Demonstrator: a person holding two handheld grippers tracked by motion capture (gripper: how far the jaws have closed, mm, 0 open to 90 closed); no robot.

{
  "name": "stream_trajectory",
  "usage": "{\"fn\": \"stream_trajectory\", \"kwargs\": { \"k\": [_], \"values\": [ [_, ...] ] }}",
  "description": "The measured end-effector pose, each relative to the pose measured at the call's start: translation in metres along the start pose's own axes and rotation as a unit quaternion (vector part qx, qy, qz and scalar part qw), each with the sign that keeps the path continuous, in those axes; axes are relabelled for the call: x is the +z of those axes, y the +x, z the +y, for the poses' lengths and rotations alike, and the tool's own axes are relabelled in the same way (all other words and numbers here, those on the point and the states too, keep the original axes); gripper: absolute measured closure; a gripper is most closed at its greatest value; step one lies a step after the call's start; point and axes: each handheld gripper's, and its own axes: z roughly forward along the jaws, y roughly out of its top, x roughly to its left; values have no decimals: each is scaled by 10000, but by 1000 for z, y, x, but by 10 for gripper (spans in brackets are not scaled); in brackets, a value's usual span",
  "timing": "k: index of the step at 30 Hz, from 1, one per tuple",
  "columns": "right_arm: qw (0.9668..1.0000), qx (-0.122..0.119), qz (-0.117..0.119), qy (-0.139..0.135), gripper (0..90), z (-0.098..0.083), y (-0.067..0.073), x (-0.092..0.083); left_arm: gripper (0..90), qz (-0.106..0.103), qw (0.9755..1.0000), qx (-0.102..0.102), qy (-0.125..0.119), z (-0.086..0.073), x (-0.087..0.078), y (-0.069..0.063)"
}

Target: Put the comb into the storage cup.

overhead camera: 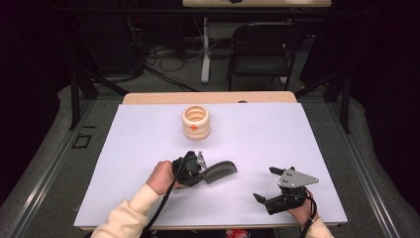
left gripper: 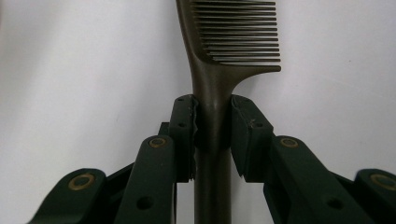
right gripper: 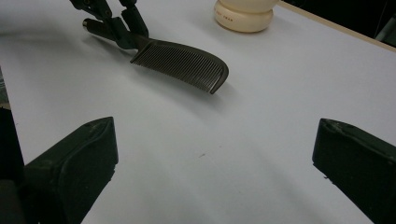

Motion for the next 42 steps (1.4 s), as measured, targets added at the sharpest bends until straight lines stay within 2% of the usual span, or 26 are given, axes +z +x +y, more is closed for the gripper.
{"fn": "stream_trajectory", "kwargs": {
  "k": [7,14,22,27,42],
  "values": [
    [10000,16,-5,5,0,0,0,0,718,-39,9997,-183,-186,-6,-6,2],
    [10000,26,1,-1,0,0,0,0,718,-120,9991,-281,-296,-9,-11,3],
    [10000,38,-7,-25,0,0,0,-1,719,-172,9976,-435,-504,-15,-16,5],
    [10000,61,6,-26,0,0,-1,-1,719,-151,9964,-555,-621,-18,-19,7],
    [10000,60,-8,-36,0,0,-1,-1,719,-81,9934,-733,-877,-25,-25,13]
  ]
}}
